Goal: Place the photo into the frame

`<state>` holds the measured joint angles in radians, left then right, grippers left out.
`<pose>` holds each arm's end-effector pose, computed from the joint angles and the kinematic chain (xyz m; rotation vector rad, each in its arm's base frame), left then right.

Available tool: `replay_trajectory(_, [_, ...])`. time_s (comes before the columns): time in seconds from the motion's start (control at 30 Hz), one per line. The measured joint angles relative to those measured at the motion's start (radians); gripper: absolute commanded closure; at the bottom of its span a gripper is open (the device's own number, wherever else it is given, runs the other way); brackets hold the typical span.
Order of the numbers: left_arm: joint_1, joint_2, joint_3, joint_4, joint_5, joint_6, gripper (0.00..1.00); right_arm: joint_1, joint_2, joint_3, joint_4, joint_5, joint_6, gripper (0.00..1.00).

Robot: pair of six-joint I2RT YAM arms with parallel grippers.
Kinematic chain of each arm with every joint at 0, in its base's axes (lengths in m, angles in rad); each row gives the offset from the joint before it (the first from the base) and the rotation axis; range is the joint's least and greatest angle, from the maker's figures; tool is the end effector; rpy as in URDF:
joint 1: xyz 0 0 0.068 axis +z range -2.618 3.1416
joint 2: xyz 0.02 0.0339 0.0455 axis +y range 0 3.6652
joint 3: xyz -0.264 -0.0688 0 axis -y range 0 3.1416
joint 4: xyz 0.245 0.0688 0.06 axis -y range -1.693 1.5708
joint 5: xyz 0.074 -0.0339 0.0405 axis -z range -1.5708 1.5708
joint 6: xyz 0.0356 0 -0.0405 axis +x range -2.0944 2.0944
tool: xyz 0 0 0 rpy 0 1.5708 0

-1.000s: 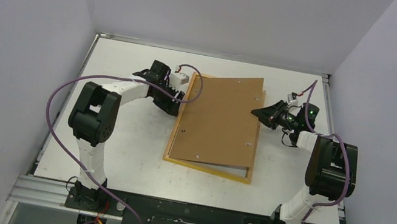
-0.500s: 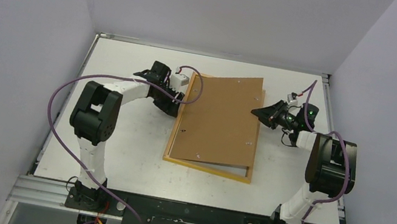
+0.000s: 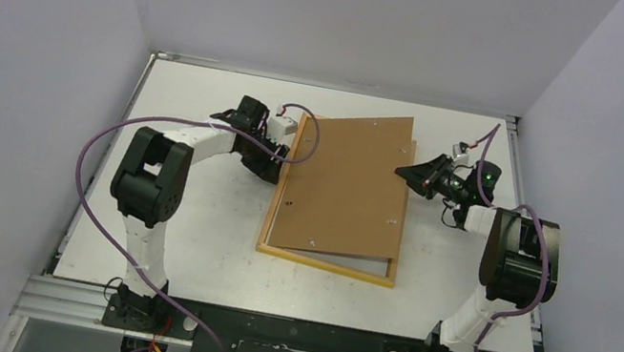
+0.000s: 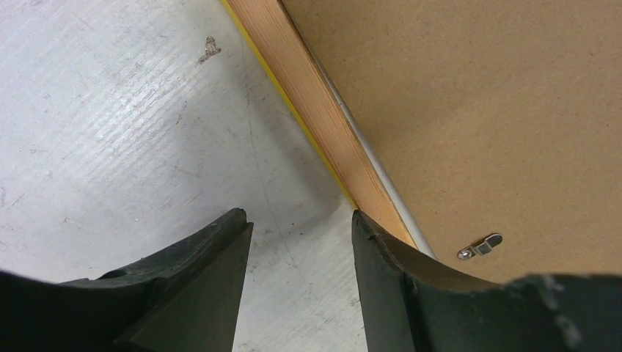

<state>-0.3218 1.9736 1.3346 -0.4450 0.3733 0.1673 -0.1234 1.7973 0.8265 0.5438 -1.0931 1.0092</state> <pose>0.3811 -0.1407 0.1637 0.7577 2.5262 -0.5465 0.3506 -0.0116 0.1650 0.4072 2.0826 1.6311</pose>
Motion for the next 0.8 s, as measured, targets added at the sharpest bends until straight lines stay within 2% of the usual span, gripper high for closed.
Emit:
replay_trajectory(0.27, [0.000,0.003,0.002,-0.008,0.002,0.002,0.51,0.007,0.000,-0.015,0.104,0.004,0.036,0.95])
replay_trajectory(0.47, [0.000,0.003,0.002,-0.015,0.002,0.002,0.51,0.007,0.000,-0.015,0.120,0.004,0.044,0.95])
replay_trajectory(0.63, [0.000,0.003,0.003,-0.017,0.002,0.002,0.52,0.007,0.000,-0.021,0.108,0.006,0.039,0.95])
replay_trajectory(0.8, [0.000,0.003,0.003,-0.018,0.002,0.002,0.52,0.008,0.000,-0.028,0.003,0.031,-0.010,0.95])
